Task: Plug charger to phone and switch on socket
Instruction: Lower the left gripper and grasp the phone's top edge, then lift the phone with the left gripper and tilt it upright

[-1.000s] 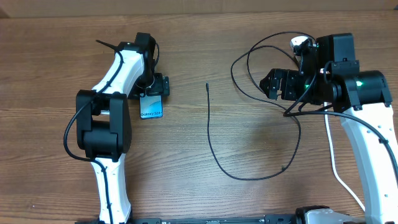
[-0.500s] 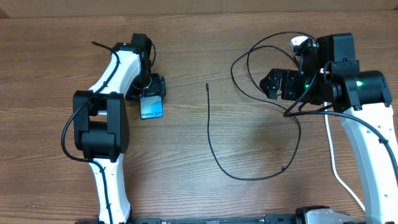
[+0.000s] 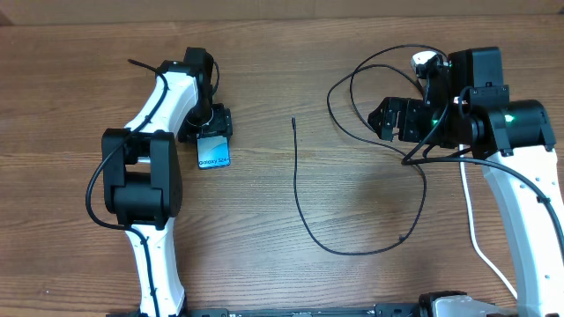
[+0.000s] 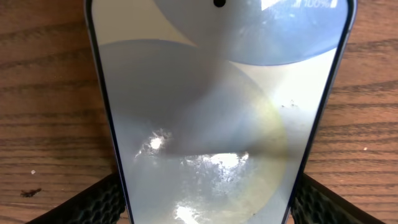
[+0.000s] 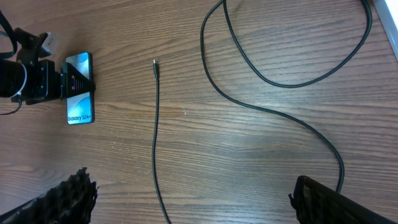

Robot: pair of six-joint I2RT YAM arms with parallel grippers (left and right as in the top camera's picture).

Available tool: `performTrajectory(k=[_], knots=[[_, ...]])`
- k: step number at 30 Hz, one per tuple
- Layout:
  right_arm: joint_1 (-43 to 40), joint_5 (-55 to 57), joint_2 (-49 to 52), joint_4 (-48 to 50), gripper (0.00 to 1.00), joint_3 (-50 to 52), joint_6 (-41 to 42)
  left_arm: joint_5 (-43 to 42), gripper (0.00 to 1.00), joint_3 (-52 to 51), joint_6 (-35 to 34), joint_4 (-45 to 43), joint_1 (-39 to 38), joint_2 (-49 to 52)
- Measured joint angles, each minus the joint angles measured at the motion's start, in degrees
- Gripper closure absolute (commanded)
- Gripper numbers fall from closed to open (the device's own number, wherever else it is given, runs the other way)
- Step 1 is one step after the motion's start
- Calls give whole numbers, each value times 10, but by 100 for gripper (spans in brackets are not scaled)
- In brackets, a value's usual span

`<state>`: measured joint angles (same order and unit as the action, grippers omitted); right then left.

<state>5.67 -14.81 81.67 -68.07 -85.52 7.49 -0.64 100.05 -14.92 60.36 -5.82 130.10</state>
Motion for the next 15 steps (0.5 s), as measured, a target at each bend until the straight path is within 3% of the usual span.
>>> performTrajectory(k=[15], knots=[[0, 0, 0, 0, 0, 0, 0, -2, 41, 0, 0, 0, 2, -2]])
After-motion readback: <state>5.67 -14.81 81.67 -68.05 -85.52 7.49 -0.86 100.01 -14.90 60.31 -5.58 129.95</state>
